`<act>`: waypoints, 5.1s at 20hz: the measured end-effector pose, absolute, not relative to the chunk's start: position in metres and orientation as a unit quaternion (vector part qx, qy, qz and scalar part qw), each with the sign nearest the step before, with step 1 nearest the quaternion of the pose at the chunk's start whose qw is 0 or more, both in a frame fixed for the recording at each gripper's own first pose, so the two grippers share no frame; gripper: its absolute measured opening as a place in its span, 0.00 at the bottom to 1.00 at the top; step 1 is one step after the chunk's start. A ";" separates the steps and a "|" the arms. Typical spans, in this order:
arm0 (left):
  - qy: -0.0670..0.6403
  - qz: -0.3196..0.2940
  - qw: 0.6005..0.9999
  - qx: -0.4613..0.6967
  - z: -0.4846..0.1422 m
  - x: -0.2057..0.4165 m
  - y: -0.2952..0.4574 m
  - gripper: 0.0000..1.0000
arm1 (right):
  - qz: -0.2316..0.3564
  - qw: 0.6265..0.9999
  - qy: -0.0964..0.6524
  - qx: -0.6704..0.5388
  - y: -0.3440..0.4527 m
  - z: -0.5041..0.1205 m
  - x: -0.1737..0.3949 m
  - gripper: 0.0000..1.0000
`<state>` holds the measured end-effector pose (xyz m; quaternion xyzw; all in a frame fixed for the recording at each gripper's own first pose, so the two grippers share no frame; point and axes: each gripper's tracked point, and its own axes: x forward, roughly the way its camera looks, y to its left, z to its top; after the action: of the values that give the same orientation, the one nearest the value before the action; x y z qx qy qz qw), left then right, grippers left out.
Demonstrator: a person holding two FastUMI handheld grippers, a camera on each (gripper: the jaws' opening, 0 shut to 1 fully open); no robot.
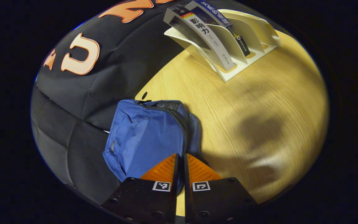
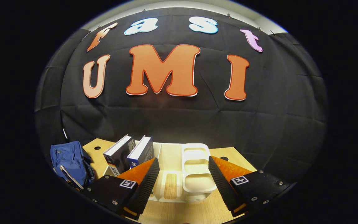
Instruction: Open the schoolbag, grab two books from the bookshelf and put them into the schoolbag.
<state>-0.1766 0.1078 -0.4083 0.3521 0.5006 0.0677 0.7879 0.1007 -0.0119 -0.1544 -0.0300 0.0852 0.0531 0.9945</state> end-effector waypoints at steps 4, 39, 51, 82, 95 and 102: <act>0.506 0.075 0.799 0.316 -0.399 -0.173 0.110 0.03 | 0.056 0.994 0.087 -0.030 -0.008 -0.155 0.103 0.95; 0.388 -0.003 0.917 0.092 -0.171 -0.074 0.198 0.00 | 0.172 0.920 0.341 -0.089 0.186 -0.203 0.152 0.95; 0.388 -0.031 0.920 0.046 -0.165 -0.061 0.209 0.00 | 0.143 0.867 0.461 -0.126 0.209 -0.243 0.178 0.92; 0.408 -0.064 0.910 0.047 -0.167 -0.058 0.211 0.01 | 0.153 0.828 0.539 -0.025 0.180 -0.196 0.152 0.42; 0.425 -0.067 0.900 0.067 -0.162 -0.051 0.218 0.01 | 0.266 0.838 0.468 0.092 0.210 -0.100 0.072 0.41; 0.438 -0.079 0.892 0.081 -0.158 -0.045 0.223 0.00 | 0.291 0.805 0.497 0.140 0.267 -0.153 0.013 0.42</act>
<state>-0.0454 0.2233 -0.1578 0.0813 0.4383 -0.0794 0.8916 0.0135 0.2669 -0.1528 0.1395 0.4972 0.2915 0.8052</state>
